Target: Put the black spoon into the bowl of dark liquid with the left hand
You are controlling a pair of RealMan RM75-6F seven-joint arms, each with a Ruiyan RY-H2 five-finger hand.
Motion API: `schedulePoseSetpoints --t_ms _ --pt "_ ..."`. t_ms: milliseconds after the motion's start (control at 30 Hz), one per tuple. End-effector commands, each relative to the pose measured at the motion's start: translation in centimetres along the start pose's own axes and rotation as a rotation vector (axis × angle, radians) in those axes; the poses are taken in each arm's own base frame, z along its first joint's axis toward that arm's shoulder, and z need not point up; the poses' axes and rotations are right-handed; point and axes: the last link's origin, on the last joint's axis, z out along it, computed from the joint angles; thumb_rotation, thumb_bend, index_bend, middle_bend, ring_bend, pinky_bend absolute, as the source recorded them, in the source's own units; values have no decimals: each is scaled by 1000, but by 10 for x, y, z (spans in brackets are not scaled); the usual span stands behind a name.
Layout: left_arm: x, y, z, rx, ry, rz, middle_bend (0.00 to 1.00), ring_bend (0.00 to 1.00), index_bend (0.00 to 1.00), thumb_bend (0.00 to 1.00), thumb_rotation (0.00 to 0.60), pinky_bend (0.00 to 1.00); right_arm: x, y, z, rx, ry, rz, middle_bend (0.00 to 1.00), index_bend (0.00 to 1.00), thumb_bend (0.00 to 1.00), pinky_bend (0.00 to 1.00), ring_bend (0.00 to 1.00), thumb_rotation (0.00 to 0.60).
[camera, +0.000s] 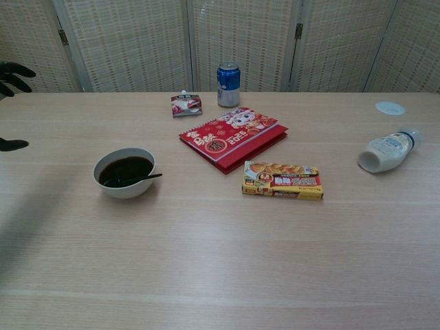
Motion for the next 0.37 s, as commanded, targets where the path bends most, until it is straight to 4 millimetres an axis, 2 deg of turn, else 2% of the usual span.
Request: schedulePoseSetpoints --t_ms 33,167,367 --pt "7 -22 -29 38 10 59 224 222 169 225 600 333 -2 0 0 2 -17 0 179 37 296 117 209 600" --pt "19 -36 -51 65 31 77 224 222 175 225 600 322 -4 -2 3 14 -29 4 179 37 296 117 202 600" --pt "28 -39 -77 63 34 66 224 221 186 225 600 321 -9 -7 4 18 -41 24 179 37 296 117 202 600"
